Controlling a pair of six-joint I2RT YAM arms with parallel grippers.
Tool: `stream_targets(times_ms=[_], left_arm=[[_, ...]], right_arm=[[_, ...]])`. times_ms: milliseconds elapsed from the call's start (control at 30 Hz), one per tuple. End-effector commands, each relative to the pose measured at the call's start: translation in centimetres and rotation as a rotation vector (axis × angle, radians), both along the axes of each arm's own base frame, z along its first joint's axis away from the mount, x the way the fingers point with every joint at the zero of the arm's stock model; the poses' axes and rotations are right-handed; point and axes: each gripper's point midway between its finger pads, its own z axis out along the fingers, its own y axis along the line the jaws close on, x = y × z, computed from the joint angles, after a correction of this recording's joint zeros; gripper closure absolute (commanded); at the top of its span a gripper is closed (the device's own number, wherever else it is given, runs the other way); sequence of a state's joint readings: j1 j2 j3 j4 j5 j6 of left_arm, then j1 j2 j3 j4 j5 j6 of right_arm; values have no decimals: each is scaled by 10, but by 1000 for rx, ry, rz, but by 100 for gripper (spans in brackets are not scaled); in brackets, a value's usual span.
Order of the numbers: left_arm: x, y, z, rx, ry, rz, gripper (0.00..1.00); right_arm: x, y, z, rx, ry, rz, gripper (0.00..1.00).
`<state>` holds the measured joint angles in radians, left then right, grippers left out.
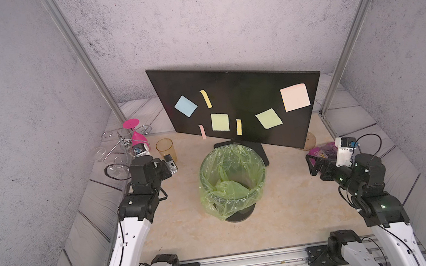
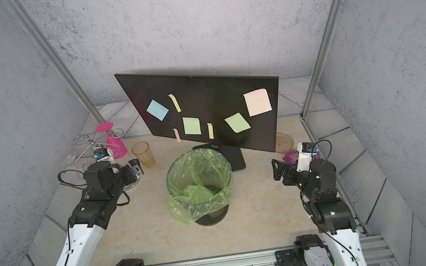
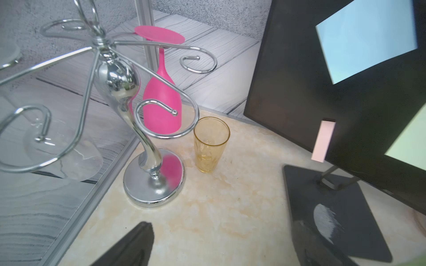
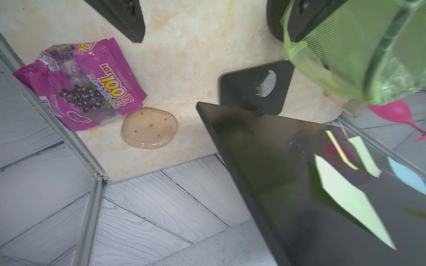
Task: Remove the sticky note from the monitor
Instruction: Tear off the sticky note from the monitor.
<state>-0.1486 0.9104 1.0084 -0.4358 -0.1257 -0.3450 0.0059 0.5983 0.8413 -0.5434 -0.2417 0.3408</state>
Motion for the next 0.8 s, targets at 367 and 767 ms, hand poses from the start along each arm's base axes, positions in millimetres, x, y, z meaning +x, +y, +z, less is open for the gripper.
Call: stream_targets(times_ms=[367, 767], left_arm=[[-20, -97, 62, -195, 24, -552, 0], [-16, -111, 60, -211, 39, -635, 0]], right_arm=[[9, 56, 138, 291, -114, 289, 12], [60, 49, 194, 360, -230, 241, 21]])
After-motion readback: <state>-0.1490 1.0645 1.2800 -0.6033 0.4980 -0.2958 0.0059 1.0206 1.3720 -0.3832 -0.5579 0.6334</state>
